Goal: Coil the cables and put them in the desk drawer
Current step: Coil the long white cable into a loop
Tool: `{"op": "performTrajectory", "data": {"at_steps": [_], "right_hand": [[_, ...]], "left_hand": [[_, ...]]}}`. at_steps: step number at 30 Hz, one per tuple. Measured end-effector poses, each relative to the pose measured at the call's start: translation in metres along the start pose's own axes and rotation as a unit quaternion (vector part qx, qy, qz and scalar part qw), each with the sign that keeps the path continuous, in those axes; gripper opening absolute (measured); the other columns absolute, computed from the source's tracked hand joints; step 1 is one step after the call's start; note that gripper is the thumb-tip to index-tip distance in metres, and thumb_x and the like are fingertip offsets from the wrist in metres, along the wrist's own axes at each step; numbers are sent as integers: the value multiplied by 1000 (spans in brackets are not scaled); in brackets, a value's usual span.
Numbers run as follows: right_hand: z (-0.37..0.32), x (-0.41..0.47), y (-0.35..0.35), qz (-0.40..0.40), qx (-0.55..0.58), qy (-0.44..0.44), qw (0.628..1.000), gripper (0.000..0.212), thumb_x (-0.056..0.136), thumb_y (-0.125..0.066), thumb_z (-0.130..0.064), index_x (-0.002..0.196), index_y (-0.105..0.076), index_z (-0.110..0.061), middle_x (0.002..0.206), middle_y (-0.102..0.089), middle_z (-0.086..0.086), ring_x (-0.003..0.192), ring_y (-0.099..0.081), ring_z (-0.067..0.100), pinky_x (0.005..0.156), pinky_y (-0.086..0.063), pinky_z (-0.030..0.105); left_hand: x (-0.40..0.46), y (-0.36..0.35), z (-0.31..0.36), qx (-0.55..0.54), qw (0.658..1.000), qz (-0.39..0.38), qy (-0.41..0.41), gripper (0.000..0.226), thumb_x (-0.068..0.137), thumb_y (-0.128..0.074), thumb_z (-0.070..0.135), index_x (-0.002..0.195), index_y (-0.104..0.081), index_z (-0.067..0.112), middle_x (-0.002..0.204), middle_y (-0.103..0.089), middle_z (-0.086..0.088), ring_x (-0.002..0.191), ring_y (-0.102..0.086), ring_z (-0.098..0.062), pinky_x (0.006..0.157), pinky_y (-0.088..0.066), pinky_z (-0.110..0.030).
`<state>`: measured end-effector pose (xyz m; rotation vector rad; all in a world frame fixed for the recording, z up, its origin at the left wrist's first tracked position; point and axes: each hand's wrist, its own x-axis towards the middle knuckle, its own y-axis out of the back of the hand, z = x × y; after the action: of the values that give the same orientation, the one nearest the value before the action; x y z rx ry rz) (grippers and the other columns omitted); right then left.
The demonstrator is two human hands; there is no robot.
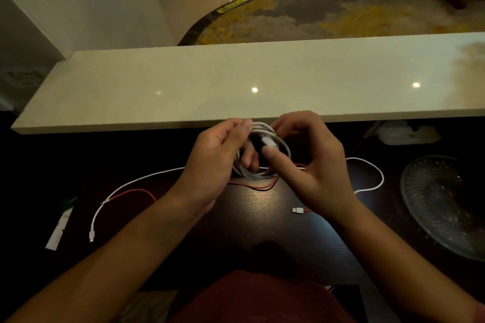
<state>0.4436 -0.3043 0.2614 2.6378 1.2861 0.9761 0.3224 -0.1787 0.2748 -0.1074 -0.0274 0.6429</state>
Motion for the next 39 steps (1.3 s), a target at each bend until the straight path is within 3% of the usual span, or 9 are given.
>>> {"op": "performTrajectory", "data": {"at_steps": [2, 6, 14, 20, 28, 30, 34, 37, 39], "right_hand": [[-1, 1, -3, -19, 88, -118, 989, 25, 88, -72, -12, 108, -59, -8, 98, -69, 7, 87, -69, 26, 77, -57, 43], [-3, 10, -2, -76, 333, -339, 876, 17, 82, -61, -11, 97, -70, -7, 83, -70, 14, 73, -67, 24, 68, -55, 31], [7, 6, 1, -88, 317, -350, 877, 23, 81, -64, -13, 101, -67, -4, 85, -72, 12, 73, -66, 22, 65, -55, 28], [9, 2, -3, -63, 286, -335, 896, 32, 86, -71, -16, 117, -67, -10, 100, -75, 16, 84, -71, 27, 74, -58, 36], [14, -18, -16, -40, 255, -307, 916, 32, 95, -62, -1, 126, -63, -8, 85, -73, 25, 74, -68, 31, 58, -58, 37], [19, -18, -34, -62, 270, -328, 903, 32, 95, -61, -2, 126, -64, -8, 85, -72, 25, 72, -66, 32, 57, -57, 37], [28, -20, -62, -103, 262, -351, 893, 31, 97, -59, -1, 126, -66, -10, 92, -70, 19, 75, -65, 18, 55, -57, 37], [32, -21, -92, -156, 265, -368, 878, 31, 97, -58, 1, 126, -64, -8, 99, -73, 5, 81, -68, 10, 55, -59, 35], [35, -20, -123, -185, 265, -379, 867, 35, 96, -57, 6, 128, -62, -7, 108, -72, 11, 84, -70, 11, 56, -60, 34]], "left_hand": [[0, 4, 1, -5, 1000, -1, -3, 26, 104, -49, 23, 98, -68, 8, 58, -51, -5, 58, -55, -20, 62, -50, -30], [-1, 10, 1, 15, 1000, -8, -1, 17, 98, -58, 28, 97, -72, 19, 61, -59, -4, 60, -59, -18, 65, -51, -28], [-1, 28, 0, 13, 997, -42, 62, 30, 93, -63, 31, 112, -71, 9, 74, -65, -6, 69, -63, -18, 67, -53, -30], [-1, 35, -9, 0, 999, 3, 38, 26, 89, -63, 25, 110, -71, 12, 72, -66, -10, 68, -66, -22, 68, -54, -32], [-21, 43, -28, 17, 998, 31, 52, 30, 94, -61, 18, 123, -66, 15, 82, -75, -16, 82, -74, -31, 78, -60, -36], [-33, 60, -34, 67, 994, 63, 60, 30, 99, -58, 12, 128, -65, 17, 87, -77, -15, 88, -76, -31, 85, -60, -36], [-56, 82, -49, 80, 989, 97, 84, 29, 101, -55, 8, 128, -65, 13, 89, -78, -16, 86, -76, -20, 77, -57, -24], [-78, 108, -61, 91, 981, 120, 121, 26, 101, -56, 11, 125, -65, 15, 89, -79, -13, 87, -76, -22, 79, -60, -30], [-94, 135, -69, 75, 974, 140, 159, 26, 101, -55, 10, 125, -64, 13, 90, -79, -14, 83, -76, -24, 74, -62, -33]]}}
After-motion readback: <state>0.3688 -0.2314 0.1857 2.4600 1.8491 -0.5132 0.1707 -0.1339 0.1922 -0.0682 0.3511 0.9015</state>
